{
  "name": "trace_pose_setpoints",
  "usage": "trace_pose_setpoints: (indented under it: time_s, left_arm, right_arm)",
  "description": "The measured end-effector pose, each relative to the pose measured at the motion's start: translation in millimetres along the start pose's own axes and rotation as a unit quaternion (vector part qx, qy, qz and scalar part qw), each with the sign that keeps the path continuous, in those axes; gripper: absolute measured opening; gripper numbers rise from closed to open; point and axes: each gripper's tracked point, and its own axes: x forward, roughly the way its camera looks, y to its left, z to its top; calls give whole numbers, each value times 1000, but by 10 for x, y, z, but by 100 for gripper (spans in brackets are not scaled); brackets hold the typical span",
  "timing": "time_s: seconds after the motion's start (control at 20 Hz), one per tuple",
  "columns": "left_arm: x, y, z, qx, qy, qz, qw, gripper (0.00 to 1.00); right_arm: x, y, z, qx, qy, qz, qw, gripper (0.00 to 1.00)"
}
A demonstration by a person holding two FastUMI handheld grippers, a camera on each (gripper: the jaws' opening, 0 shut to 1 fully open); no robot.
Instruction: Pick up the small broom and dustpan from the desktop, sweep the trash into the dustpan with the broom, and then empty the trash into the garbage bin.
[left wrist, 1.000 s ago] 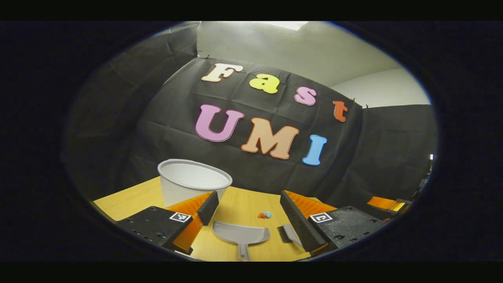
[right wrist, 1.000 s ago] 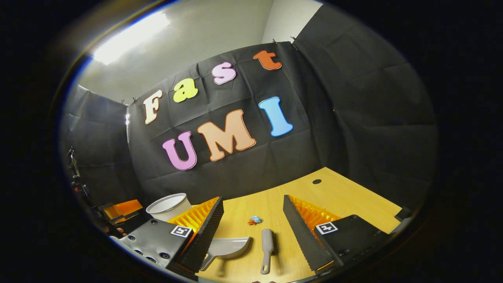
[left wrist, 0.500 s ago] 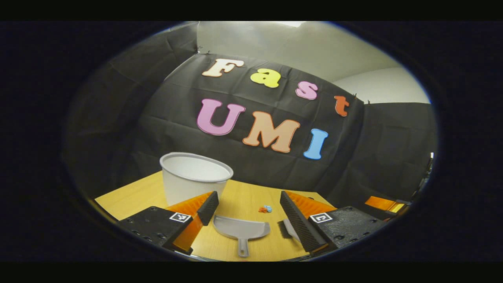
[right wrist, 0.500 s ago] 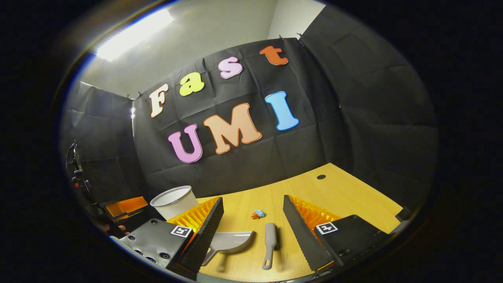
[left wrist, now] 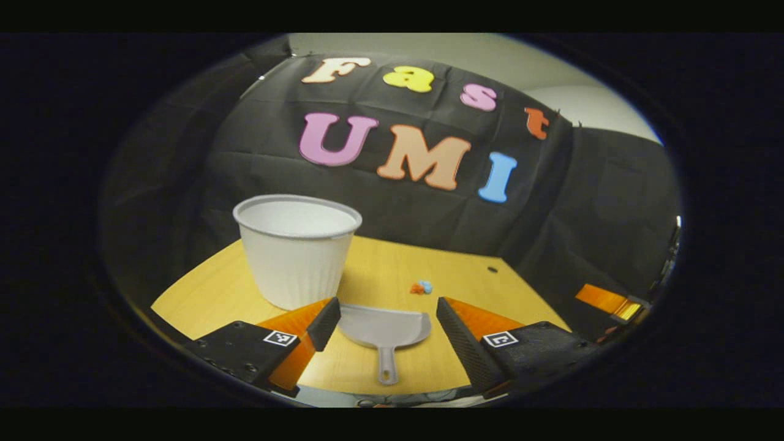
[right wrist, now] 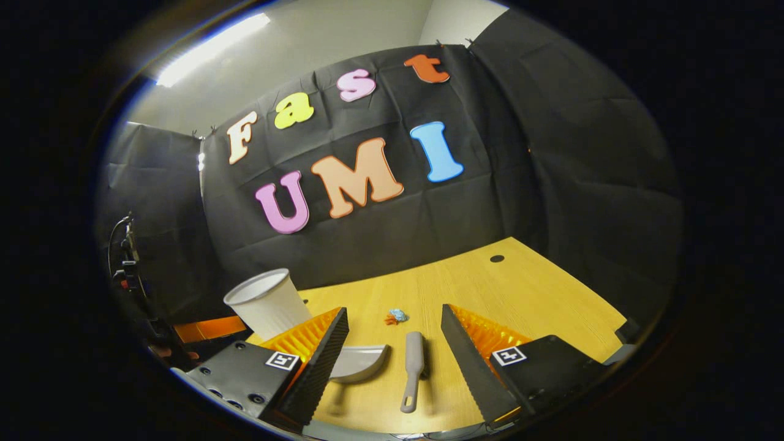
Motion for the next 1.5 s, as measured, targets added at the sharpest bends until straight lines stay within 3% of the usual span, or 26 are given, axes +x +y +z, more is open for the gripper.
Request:
trace_pose_setpoints:
  time_s: [0.15,0.3,0.35,0.4,0.55,0.6,0.65,0.95,1.0,1.05,1.15,1.2,1.25,1.45,1.5]
  left_arm:
    - [257,36,-606,60,143,8,988,93]
    - [395,-17,-779,72,206,-1,976,96]
    - [434,-10,-801,78,226,-3,971,96]
    - [463,17,-819,83,243,2,966,96]
    - [501,82,-1033,72,298,19,952,95]
    - [519,102,-1062,62,315,25,947,95]
    - [547,111,-1054,54,327,27,943,96]
    - [631,85,-1160,77,377,38,922,96]
    - [642,93,-1189,80,383,39,919,95]
    - [668,88,-1222,82,387,39,918,96]
    - [687,96,-1273,81,399,42,912,96]
    - [711,114,-1305,81,402,46,911,96]
    - [726,130,-1323,80,405,49,910,95]
    - [733,129,-1444,68,414,54,906,79]
    - [748,153,-1459,65,412,61,907,65]
  right_arm:
    - [329,-61,-558,-8,121,0,993,98]
    - [541,-61,-1011,-12,220,2,975,99]
    - [551,-82,-1124,-9,246,2,969,94]
    - [603,-113,-1194,-6,264,-4,964,99]
    - [704,-96,-1313,-1,314,-9,950,99]
    - [737,-106,-1350,-4,326,-12,945,94]
    - [765,-132,-1432,-11,337,-18,941,99]
    - [840,-138,-1742,-56,408,-36,910,98]
    - [877,-143,-1794,-60,420,-38,905,93]
    - [902,-151,-1854,-63,433,-40,898,98]
    - [926,-166,-1927,-73,451,-45,888,98]
    - [940,-170,-1954,-77,459,-44,884,90]
    - [960,-189,-1996,-80,464,-45,881,91]
    - [993,-201,-2106,-68,477,-43,875,63]
    - [1022,-200,-2129,-61,476,-43,876,60]
